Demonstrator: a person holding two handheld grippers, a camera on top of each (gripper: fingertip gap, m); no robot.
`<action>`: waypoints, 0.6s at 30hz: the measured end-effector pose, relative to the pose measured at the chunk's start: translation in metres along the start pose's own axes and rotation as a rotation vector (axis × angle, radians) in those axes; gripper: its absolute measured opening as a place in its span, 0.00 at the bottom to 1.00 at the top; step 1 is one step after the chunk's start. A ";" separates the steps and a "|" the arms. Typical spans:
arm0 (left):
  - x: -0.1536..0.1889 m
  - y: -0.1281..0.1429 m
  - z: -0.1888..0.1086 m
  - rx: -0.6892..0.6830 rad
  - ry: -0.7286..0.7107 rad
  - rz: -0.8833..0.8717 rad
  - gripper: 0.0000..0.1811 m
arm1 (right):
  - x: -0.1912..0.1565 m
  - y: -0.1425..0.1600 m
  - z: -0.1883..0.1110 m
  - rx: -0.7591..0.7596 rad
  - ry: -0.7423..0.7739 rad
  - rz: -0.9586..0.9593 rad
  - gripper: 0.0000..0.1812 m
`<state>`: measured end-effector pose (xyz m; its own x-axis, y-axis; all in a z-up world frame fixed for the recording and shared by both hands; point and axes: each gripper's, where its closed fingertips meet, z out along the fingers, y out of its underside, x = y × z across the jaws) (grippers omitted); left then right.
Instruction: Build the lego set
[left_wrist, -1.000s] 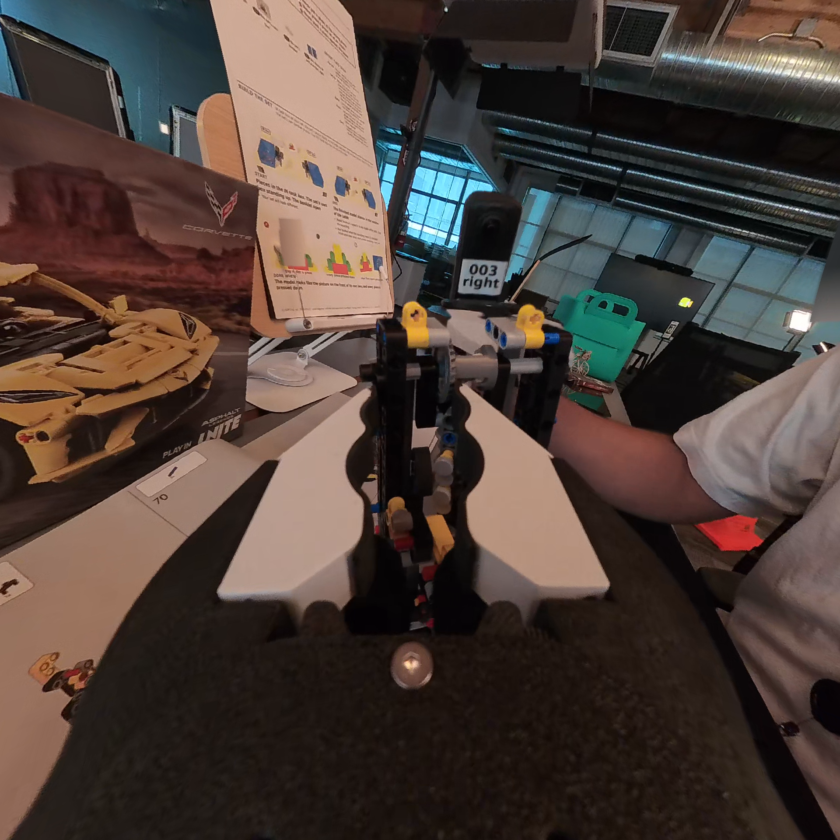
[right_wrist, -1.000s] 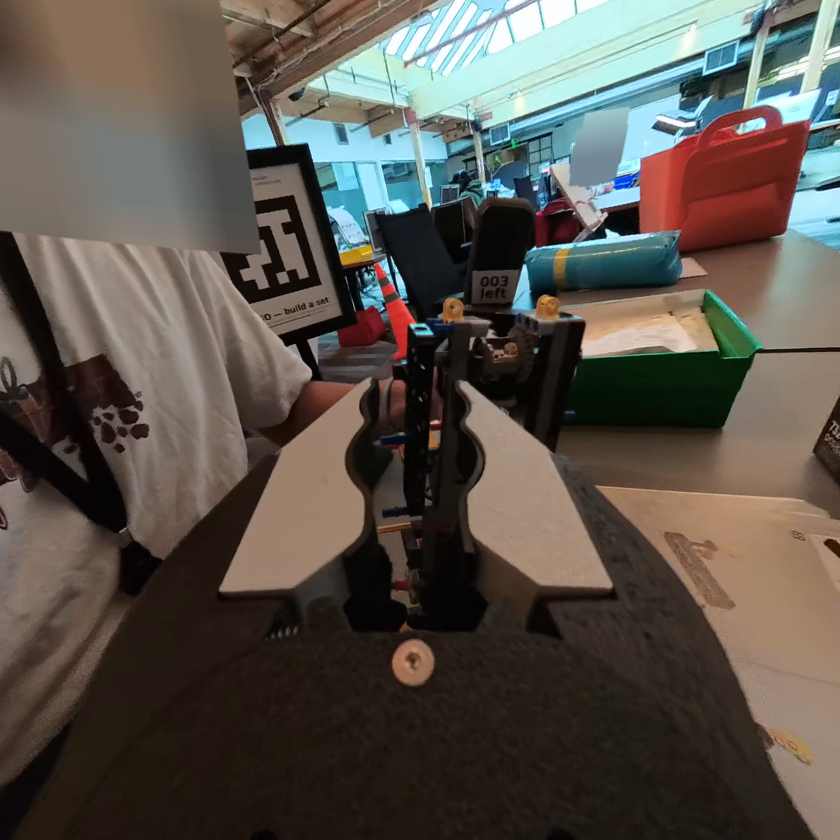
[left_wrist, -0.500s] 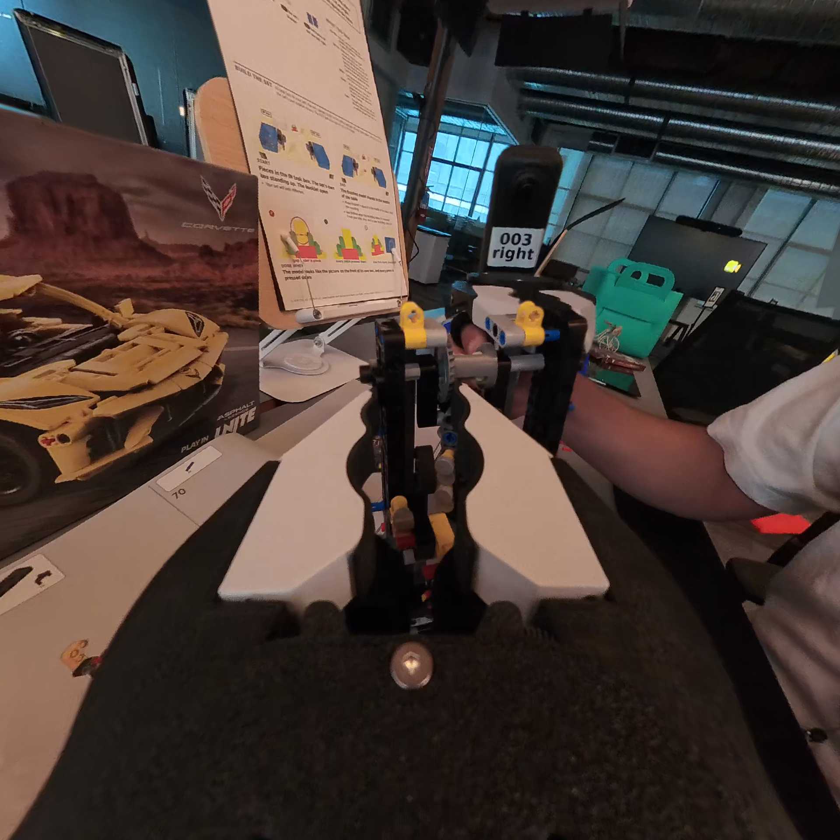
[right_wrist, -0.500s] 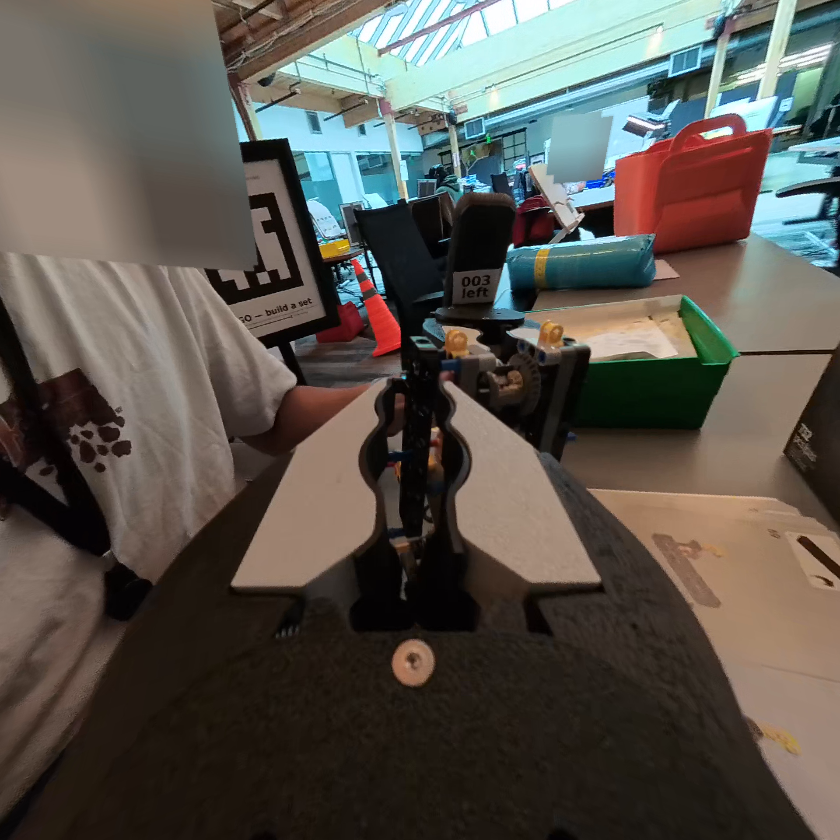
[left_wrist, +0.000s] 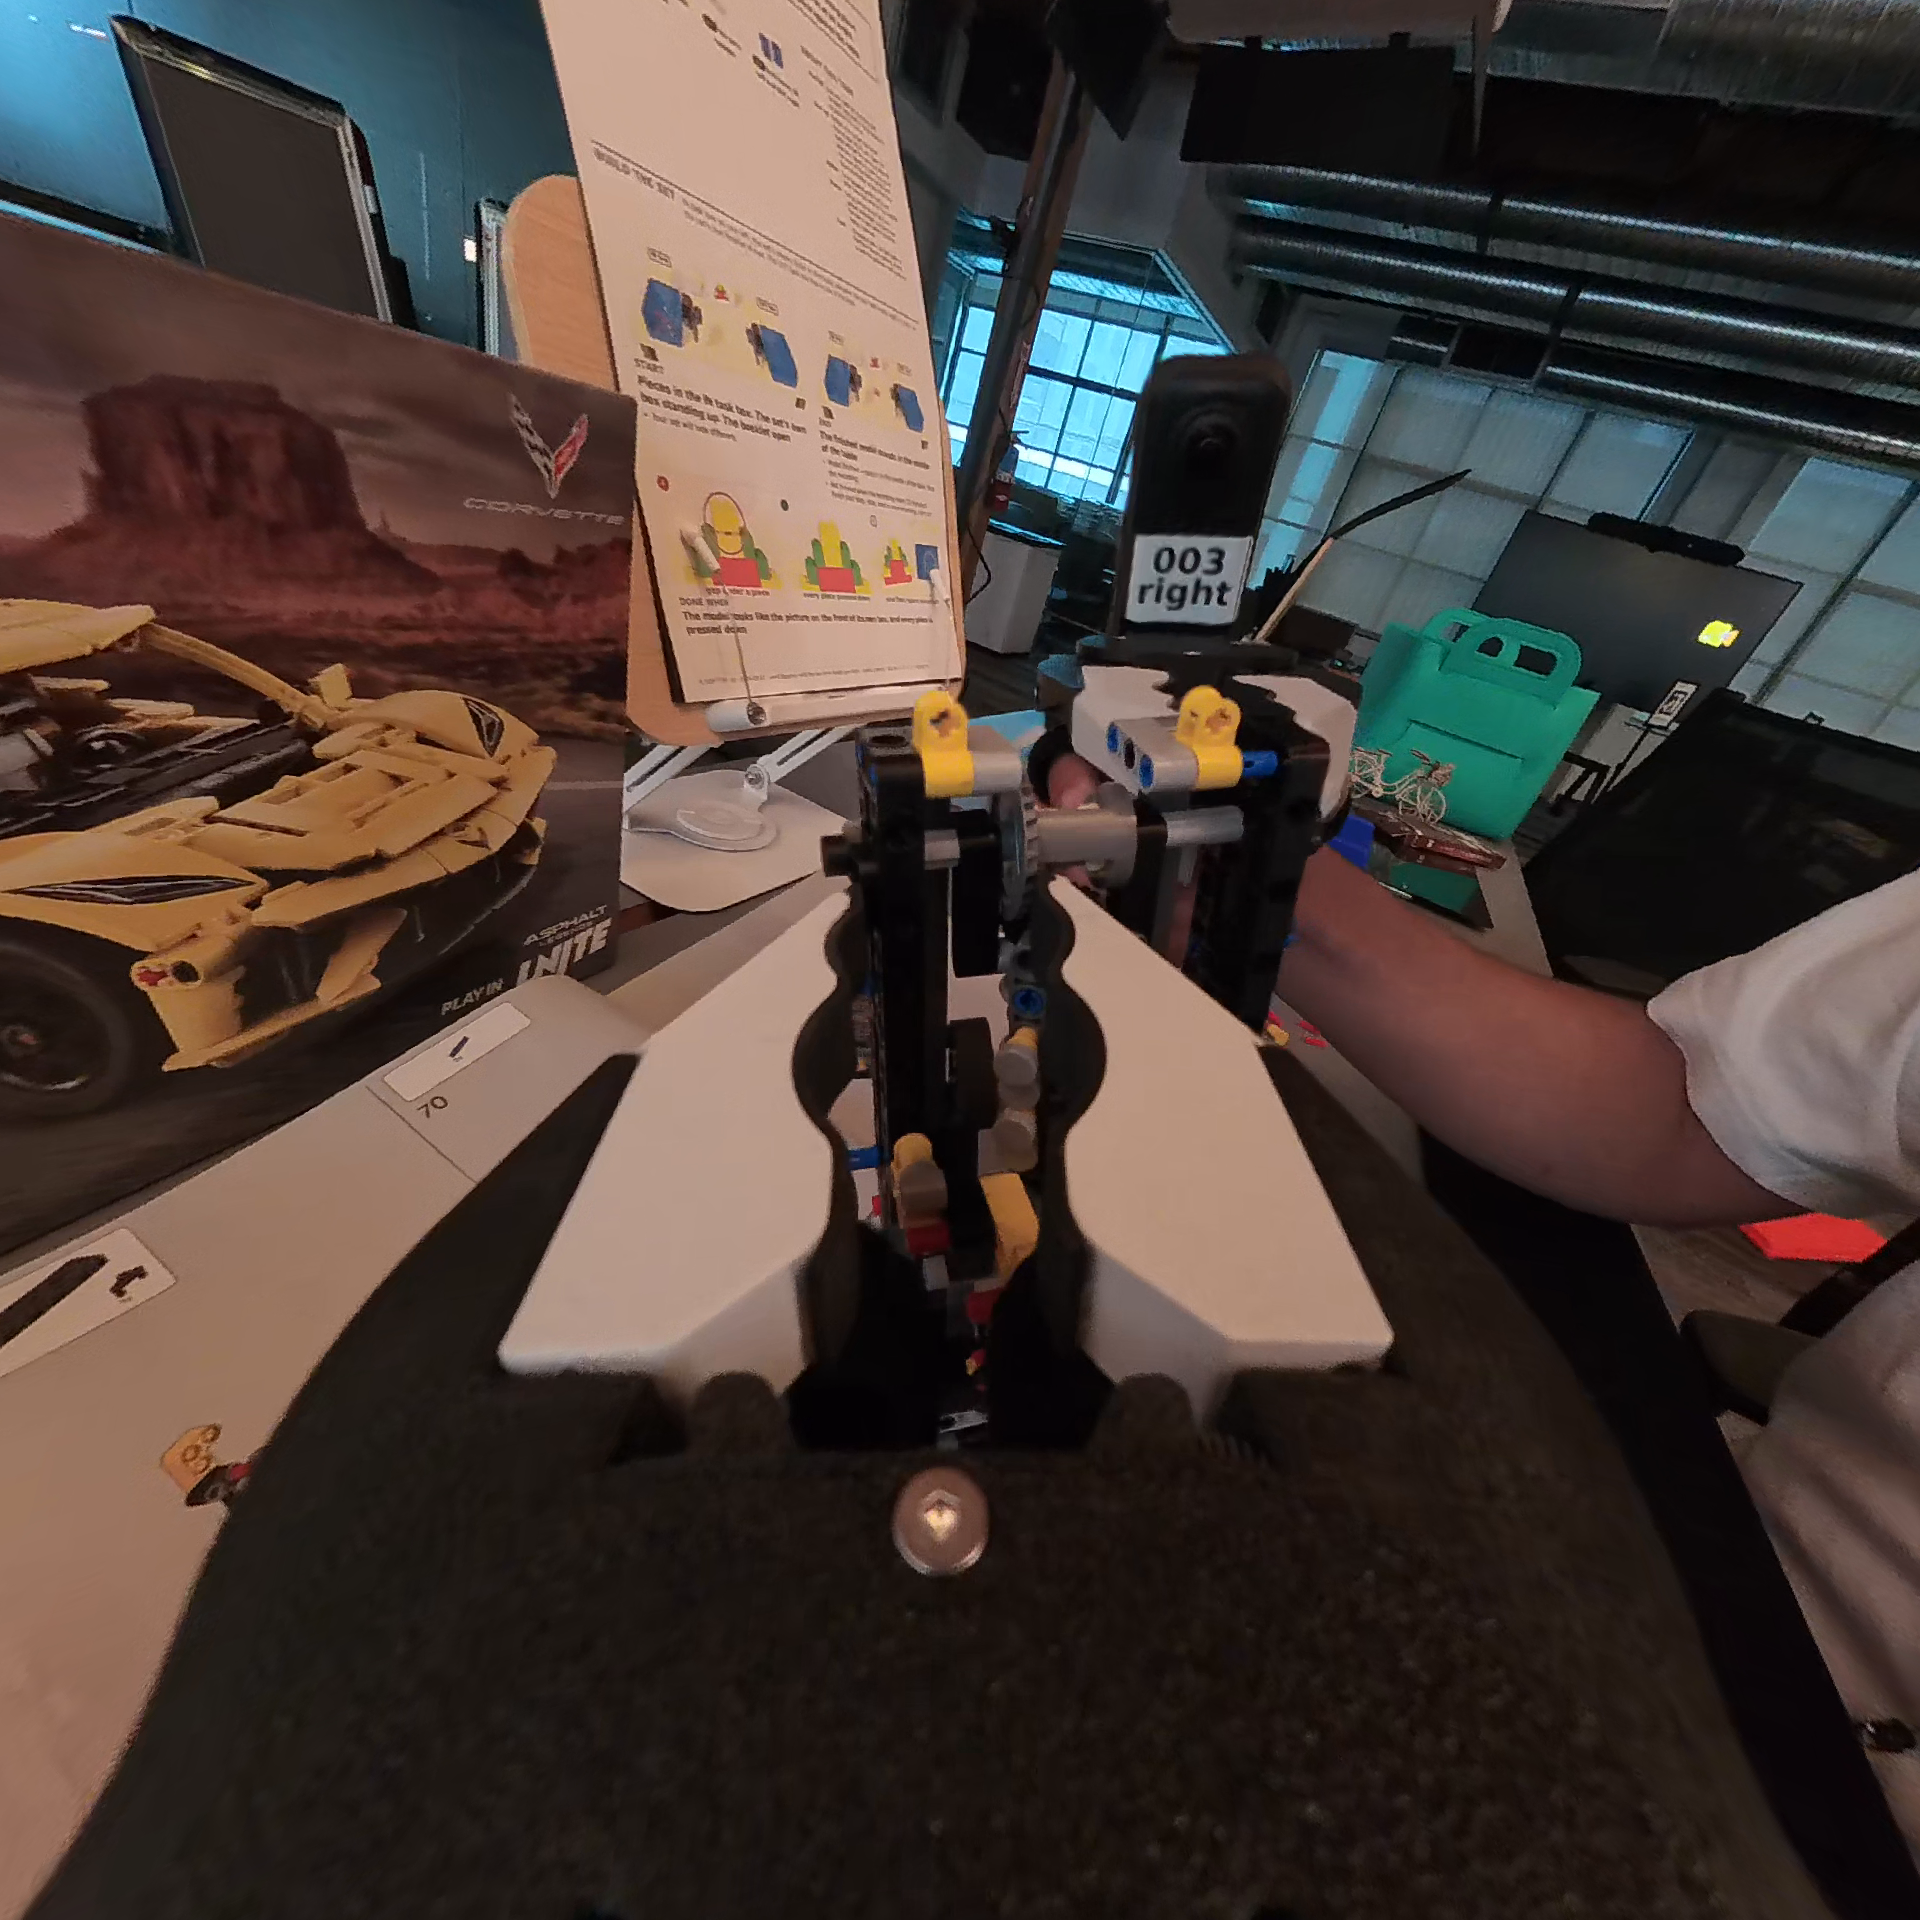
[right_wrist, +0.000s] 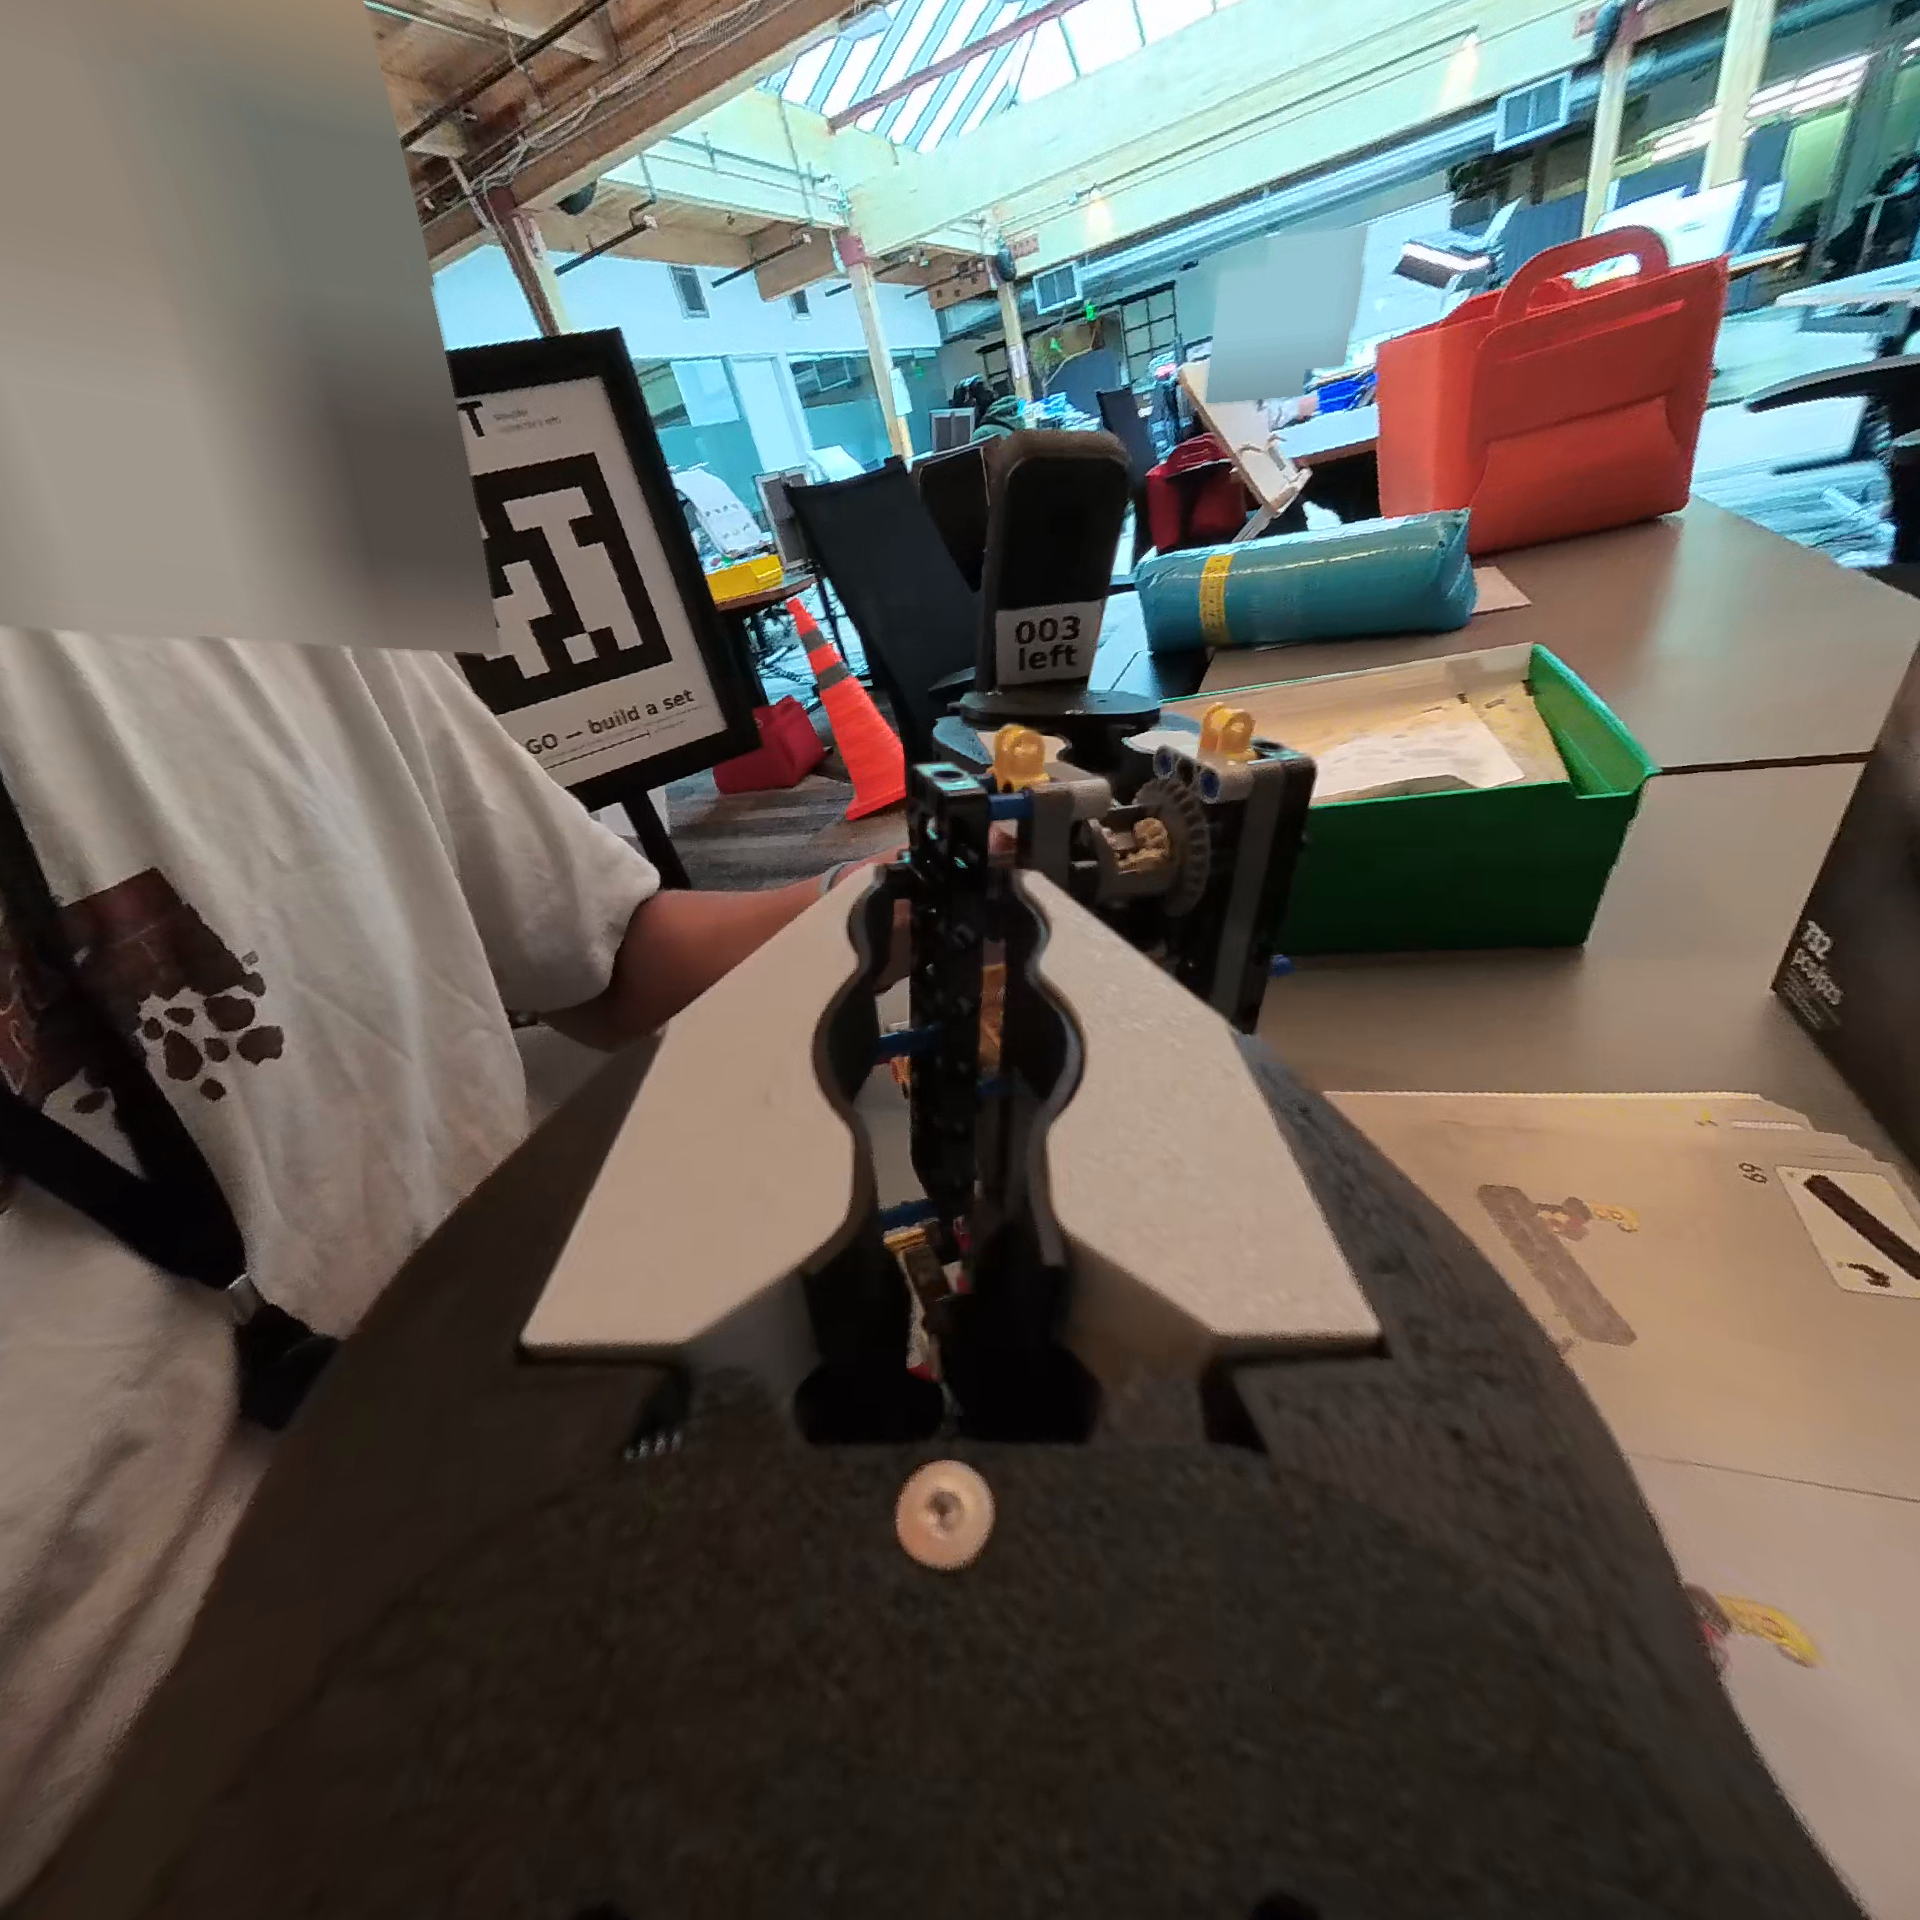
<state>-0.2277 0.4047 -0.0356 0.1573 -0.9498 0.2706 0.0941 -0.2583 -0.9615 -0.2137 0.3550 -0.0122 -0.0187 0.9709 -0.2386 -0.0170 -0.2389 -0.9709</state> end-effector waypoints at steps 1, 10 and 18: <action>-0.001 0.000 0.000 0.001 -0.004 -0.004 0.17 | 0.001 0.000 -0.001 0.007 0.012 -0.009 0.11; 0.001 0.000 0.002 -0.007 -0.008 0.005 0.17 | 0.006 -0.003 0.000 0.056 0.050 -0.007 0.20; 0.001 0.000 0.001 -0.001 -0.009 -0.002 0.17 | 0.008 0.000 -0.002 0.086 0.012 0.045 0.21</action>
<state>-0.2264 0.4039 -0.0350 0.1664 -0.9476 0.2727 0.0933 -0.2602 -0.9610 -0.2123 0.3626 -0.0145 -0.0099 0.9591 -0.2828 -0.1022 -0.2823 -0.9539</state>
